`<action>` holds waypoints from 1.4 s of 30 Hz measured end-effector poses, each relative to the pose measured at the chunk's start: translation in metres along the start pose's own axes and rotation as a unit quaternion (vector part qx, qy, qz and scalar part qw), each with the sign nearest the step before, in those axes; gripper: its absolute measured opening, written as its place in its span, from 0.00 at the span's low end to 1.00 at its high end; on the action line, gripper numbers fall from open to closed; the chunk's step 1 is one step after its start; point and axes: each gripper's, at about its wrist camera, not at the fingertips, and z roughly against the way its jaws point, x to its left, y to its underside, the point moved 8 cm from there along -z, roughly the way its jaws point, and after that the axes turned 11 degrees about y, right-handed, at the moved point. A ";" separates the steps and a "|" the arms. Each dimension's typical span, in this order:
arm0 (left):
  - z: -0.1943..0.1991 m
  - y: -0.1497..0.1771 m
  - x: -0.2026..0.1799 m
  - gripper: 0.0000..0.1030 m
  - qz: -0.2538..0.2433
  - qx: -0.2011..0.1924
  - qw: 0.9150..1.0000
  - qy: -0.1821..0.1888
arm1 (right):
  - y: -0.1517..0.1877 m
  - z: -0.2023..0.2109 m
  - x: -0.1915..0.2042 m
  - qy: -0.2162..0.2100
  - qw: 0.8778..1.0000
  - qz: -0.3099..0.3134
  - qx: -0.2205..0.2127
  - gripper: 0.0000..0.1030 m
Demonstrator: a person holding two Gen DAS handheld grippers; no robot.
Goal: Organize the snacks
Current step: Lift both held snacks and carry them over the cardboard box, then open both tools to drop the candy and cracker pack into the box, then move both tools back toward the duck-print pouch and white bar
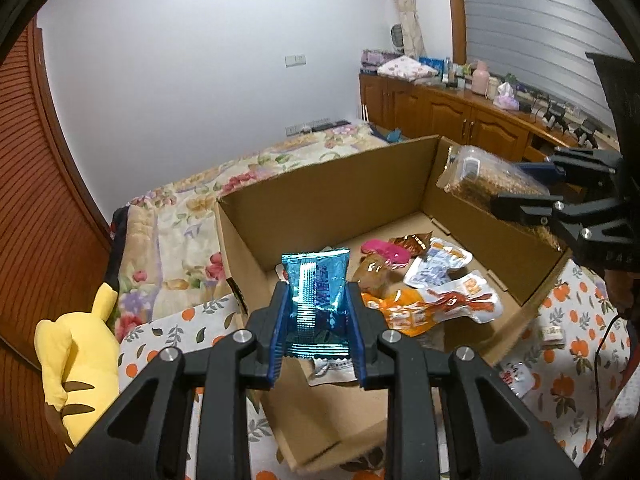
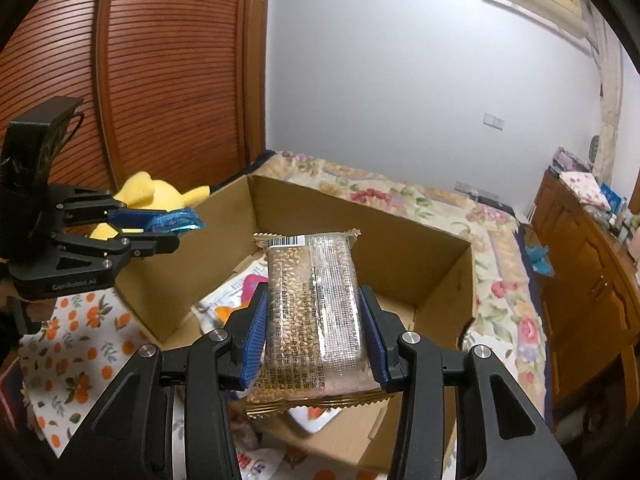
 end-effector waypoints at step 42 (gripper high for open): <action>0.003 -0.001 0.011 0.72 0.028 -0.024 0.999 -0.014 | -0.003 -0.032 -0.009 0.014 0.999 -0.008 0.041 0.75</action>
